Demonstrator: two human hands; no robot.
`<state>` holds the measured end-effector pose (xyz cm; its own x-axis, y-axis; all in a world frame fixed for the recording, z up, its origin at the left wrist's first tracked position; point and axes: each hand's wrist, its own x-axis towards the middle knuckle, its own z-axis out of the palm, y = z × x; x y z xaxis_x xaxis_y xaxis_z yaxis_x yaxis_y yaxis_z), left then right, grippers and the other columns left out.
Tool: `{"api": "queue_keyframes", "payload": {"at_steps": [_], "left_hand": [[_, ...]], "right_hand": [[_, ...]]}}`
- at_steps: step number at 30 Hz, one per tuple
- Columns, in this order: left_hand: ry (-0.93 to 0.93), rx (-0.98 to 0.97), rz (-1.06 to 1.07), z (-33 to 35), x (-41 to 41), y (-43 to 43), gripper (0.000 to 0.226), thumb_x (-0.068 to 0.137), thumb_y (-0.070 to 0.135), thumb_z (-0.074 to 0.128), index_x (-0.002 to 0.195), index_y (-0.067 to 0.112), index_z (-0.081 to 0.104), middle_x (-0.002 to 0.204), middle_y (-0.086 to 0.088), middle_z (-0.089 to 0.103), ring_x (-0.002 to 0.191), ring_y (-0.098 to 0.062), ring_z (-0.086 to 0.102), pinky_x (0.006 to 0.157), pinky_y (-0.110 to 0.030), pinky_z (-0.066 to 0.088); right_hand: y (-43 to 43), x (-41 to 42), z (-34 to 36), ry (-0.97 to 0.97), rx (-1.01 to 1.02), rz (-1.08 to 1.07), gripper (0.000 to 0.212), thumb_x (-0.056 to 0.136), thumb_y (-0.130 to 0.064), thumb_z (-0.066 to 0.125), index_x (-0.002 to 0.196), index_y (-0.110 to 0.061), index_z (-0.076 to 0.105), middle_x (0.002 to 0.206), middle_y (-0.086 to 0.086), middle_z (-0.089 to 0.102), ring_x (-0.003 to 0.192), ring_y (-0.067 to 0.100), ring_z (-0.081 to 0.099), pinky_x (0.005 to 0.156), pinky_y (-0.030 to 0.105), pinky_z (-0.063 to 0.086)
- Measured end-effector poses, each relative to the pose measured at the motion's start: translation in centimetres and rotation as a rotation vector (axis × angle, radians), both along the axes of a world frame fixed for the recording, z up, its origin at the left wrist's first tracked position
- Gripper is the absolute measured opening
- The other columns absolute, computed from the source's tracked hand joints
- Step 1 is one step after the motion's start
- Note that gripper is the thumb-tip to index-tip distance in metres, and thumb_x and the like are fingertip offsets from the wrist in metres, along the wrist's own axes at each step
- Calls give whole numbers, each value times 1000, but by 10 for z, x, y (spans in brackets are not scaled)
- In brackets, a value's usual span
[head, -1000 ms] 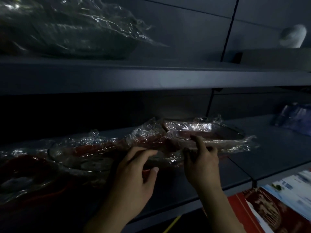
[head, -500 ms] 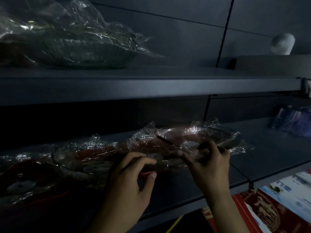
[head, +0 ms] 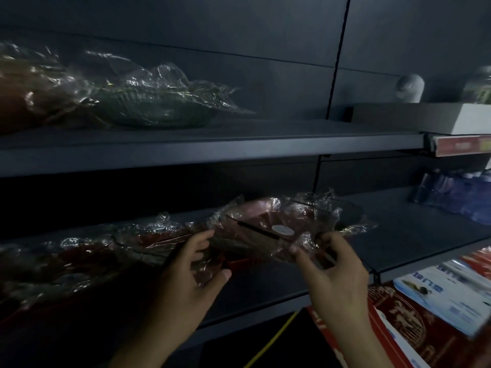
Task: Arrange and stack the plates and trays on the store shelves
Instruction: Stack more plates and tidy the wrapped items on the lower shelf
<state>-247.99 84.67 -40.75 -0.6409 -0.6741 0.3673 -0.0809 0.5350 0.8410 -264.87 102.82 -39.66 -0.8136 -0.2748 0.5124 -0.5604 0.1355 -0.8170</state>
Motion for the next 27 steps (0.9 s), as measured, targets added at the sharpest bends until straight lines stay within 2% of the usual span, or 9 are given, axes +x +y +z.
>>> {"api": "queue_keyframes", "payload": {"at_steps": [3, 7, 10, 12, 14, 16, 18, 23, 27], "left_hand": [[95, 214, -44, 4, 12, 0, 97, 72, 20, 96, 144, 61, 46, 139, 18, 60, 117, 1, 66, 92, -28, 57], [162, 265, -90, 14, 31, 3, 110, 65, 17, 98, 149, 61, 43, 132, 8, 69, 114, -13, 74, 93, -33, 60], [145, 246, -76, 22, 48, 6, 90, 70, 8, 96, 142, 48, 59, 125, 5, 74, 108, -18, 77, 91, -33, 62], [123, 222, -71, 29, 61, 10, 66, 74, 0, 92, 127, 34, 71, 113, -1, 81, 100, -18, 80, 86, -27, 63], [113, 204, -64, 37, 76, 16, 53, 76, -4, 90, 116, 27, 73, 102, -1, 83, 93, -16, 81, 80, -22, 62], [118, 180, -44, 46, 91, 20, 47, 78, -3, 89, 111, 26, 74, 100, 3, 83, 92, -14, 81, 81, -23, 63], [142, 162, -29, 53, 110, 22, 43, 77, -1, 90, 107, 27, 75, 99, 2, 83, 93, -15, 81, 82, -25, 64], [211, 20, 64, 67, 155, 39, 35, 77, -2, 89, 105, 17, 77, 101, 0, 82, 95, -14, 80, 80, -17, 60], [249, -92, 195, 79, 197, 50, 34, 75, 4, 91, 99, 25, 79, 110, -5, 75, 95, -12, 78, 80, -16, 60]], "right_hand": [[12, 12, -1, -40, -18, 62, 25, 81, -41, 86, 94, -31, 68, 94, -10, 74, 95, 10, 69, 89, 47, 58], [22, 27, -1, -16, 10, 219, 26, 82, -29, 89, 98, -30, 69, 104, -8, 75, 105, 15, 72, 94, 50, 58], [25, 39, 1, -10, -10, 325, 24, 84, -23, 88, 99, -26, 69, 105, -2, 75, 104, 19, 74, 94, 52, 60], [26, 47, 5, -13, -32, 379, 20, 87, -22, 85, 99, -25, 70, 101, 0, 76, 102, 19, 74, 94, 52, 59], [26, 56, 12, -5, -43, 412, 19, 88, -20, 84, 97, -27, 70, 98, -1, 77, 98, 17, 75, 92, 47, 60], [26, 66, 22, 0, -70, 451, 21, 86, -15, 85, 92, -30, 70, 93, -3, 76, 92, 12, 75, 85, 32, 61], [25, 78, 30, -9, -124, 514, 21, 86, -9, 83, 89, -26, 70, 90, 0, 75, 89, 15, 75, 82, 25, 60], [23, 111, 32, -54, -221, 647, 17, 88, -4, 80, 91, -18, 70, 92, 12, 72, 92, 29, 74, 83, 29, 61], [15, 142, 44, -98, -312, 756, 15, 83, -12, 81, 87, -18, 68, 84, 5, 70, 84, 18, 72, 79, 23, 57]]}}
